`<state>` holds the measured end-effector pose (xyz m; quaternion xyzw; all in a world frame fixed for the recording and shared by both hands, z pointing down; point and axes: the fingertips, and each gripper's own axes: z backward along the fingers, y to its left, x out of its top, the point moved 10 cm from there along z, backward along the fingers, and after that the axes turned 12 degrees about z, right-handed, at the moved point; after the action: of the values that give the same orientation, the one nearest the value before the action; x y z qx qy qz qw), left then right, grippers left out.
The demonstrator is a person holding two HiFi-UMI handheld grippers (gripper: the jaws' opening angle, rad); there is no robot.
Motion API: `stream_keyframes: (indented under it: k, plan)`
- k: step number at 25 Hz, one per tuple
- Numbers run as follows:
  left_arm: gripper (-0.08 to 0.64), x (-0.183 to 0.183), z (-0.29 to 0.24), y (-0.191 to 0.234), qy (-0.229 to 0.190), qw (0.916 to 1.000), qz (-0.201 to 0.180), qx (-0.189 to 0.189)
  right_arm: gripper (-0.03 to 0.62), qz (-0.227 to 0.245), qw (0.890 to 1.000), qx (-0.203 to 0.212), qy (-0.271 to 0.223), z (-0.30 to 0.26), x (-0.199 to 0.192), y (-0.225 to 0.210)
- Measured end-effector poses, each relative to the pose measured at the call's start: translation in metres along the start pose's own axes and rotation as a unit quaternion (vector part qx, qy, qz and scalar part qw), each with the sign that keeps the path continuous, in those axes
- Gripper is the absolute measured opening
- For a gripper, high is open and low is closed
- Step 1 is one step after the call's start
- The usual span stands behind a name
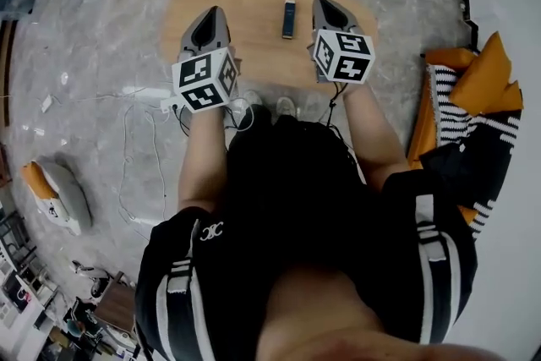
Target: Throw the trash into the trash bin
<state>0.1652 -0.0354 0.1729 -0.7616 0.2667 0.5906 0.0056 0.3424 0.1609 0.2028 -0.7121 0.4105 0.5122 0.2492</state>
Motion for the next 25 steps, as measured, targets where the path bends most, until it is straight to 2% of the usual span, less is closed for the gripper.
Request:
stream_keyframes:
  k: [5,12,19,25]
  plan:
    - [0.008,-0.025,-0.027,0.014,0.043,0.9990,0.006,-0.009,0.005,-0.010,0.999,-0.004,0.035,-0.024,-0.018,0.003]
    - [0.008,-0.073,-0.067,0.052,0.106,0.9936,0.033,-0.021,0.005,-0.031,0.995,-0.015,0.098,-0.071,-0.071,0.019]
    - [0.008,-0.136,-0.116,0.079,0.153,0.9872,0.038,-0.025,0.005,-0.051,0.988,-0.017,0.147,-0.119,-0.140,0.022]
    - [0.008,-0.211,-0.160,0.103,0.184,0.9812,0.049,-0.034,0.005,-0.058,0.983,-0.023,0.174,-0.164,-0.211,0.021]
